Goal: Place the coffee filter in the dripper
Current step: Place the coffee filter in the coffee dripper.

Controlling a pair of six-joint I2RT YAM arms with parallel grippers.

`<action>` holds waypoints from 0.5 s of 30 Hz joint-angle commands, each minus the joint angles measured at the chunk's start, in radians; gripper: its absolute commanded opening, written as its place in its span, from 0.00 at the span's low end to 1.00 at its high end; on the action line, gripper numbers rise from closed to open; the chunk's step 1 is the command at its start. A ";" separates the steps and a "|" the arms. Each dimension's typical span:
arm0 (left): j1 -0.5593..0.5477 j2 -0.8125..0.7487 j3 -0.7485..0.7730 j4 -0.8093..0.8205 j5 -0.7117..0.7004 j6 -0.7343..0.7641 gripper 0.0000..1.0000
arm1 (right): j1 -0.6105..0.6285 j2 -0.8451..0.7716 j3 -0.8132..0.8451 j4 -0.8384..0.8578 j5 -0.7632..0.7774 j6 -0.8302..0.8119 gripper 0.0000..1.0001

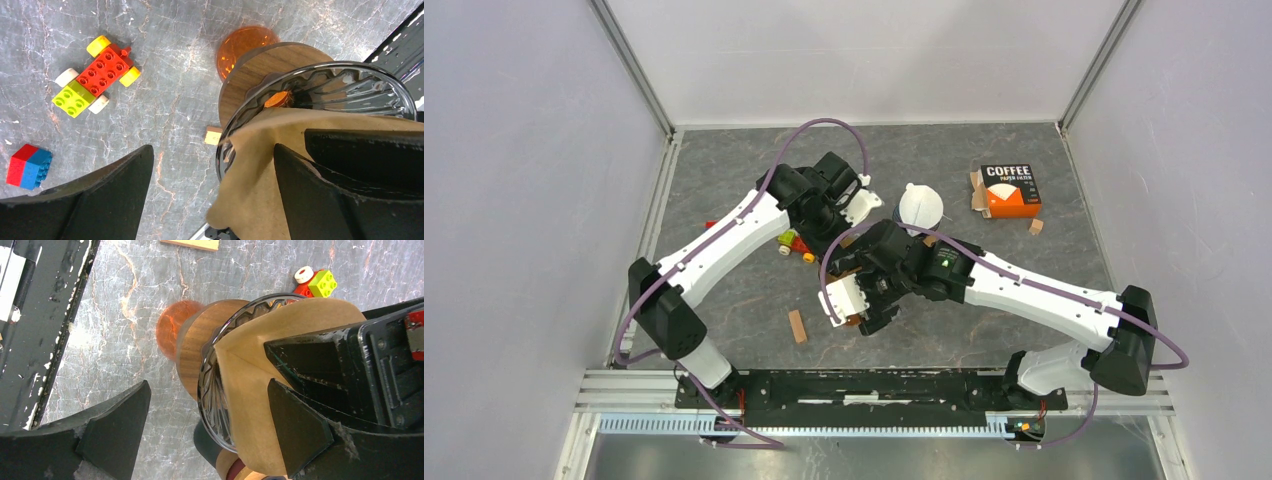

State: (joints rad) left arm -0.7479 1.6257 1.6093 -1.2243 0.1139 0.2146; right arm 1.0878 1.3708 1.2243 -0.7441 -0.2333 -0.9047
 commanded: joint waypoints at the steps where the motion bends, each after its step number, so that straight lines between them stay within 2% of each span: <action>1: 0.002 -0.059 0.044 0.002 -0.019 0.050 0.96 | -0.008 -0.029 0.035 0.001 -0.042 -0.010 0.94; 15: 0.001 -0.087 0.042 0.026 0.018 0.057 1.00 | -0.020 -0.036 0.044 -0.006 -0.066 -0.008 0.94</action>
State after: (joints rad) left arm -0.7479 1.5856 1.6279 -1.2236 0.1089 0.2260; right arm 1.0714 1.3693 1.2247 -0.7506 -0.2741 -0.9051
